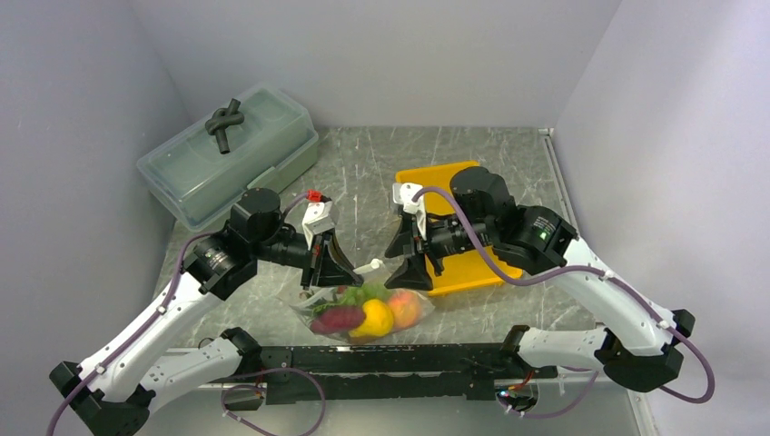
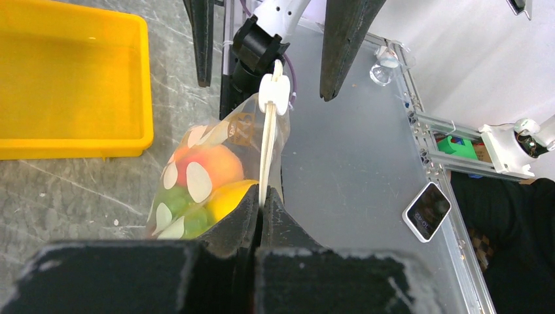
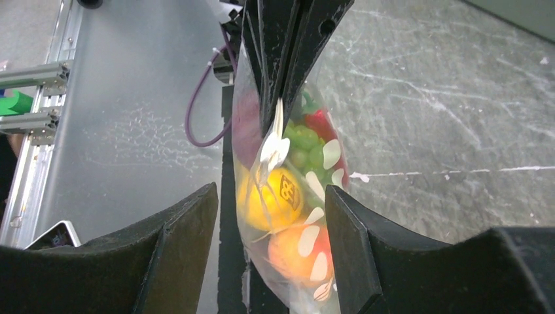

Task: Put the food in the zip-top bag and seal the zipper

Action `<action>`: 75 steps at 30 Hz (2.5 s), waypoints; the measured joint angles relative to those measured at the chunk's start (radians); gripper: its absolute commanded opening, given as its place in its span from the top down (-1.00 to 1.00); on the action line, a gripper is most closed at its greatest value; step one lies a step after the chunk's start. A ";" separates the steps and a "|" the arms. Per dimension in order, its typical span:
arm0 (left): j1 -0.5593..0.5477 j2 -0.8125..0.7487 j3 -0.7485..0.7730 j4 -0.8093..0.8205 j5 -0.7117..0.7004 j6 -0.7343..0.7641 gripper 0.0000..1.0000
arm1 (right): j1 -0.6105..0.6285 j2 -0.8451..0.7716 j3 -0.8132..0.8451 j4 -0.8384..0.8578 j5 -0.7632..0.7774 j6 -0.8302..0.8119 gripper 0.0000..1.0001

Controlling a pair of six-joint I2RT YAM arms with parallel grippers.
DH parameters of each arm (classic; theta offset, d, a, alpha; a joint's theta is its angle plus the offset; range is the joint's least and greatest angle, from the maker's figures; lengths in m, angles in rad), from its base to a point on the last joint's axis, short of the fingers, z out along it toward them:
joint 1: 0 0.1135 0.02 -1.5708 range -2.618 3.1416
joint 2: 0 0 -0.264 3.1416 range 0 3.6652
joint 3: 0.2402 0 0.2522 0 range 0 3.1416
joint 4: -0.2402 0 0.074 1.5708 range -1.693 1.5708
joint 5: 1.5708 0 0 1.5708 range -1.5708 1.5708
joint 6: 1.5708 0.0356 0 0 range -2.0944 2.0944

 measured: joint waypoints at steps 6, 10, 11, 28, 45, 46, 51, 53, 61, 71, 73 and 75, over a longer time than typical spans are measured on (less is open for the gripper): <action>0.000 0.000 0.000 0.000 0.000 0.000 1.00 | 0.000 0.012 -0.008 0.061 -0.018 0.001 -0.20; 0.000 0.000 0.000 -0.001 0.000 0.000 1.00 | 0.000 0.031 -0.013 0.076 -0.034 0.002 -0.16; 0.000 0.000 0.000 -0.002 0.000 0.000 1.00 | 0.000 0.035 -0.014 0.076 -0.034 0.002 -0.15; 0.000 -0.013 0.000 -0.004 -0.001 0.000 1.00 | 0.000 0.077 -0.052 0.077 -0.048 0.017 0.31; 0.000 -0.013 0.000 0.001 -0.001 0.000 1.00 | 0.001 0.077 -0.060 0.093 -0.084 0.041 1.00; 0.000 -0.013 0.000 0.000 -0.001 0.000 1.00 | 0.001 0.079 -0.060 0.092 -0.085 0.041 1.00; 0.000 -0.013 0.000 -0.003 -0.003 0.000 0.90 | 0.001 0.079 -0.060 0.092 -0.089 0.040 1.00; 0.000 -0.013 0.000 -0.005 -0.005 0.000 0.62 | 0.001 0.079 -0.060 0.091 -0.089 0.040 1.00; 0.000 -0.002 0.042 -0.002 -0.032 -0.006 -0.31 | 0.003 0.081 -0.060 0.065 -0.072 0.040 1.00; 0.000 0.021 0.070 0.020 -0.056 -0.027 -0.50 | 0.003 0.100 -0.060 0.055 -0.069 0.044 1.00; 0.000 0.028 0.071 0.035 -0.071 -0.037 -0.51 | 0.003 0.107 -0.060 0.051 -0.070 0.047 1.00; 0.000 0.033 0.071 0.051 -0.085 -0.046 -0.50 | 0.003 0.115 -0.060 0.051 -0.070 0.053 1.00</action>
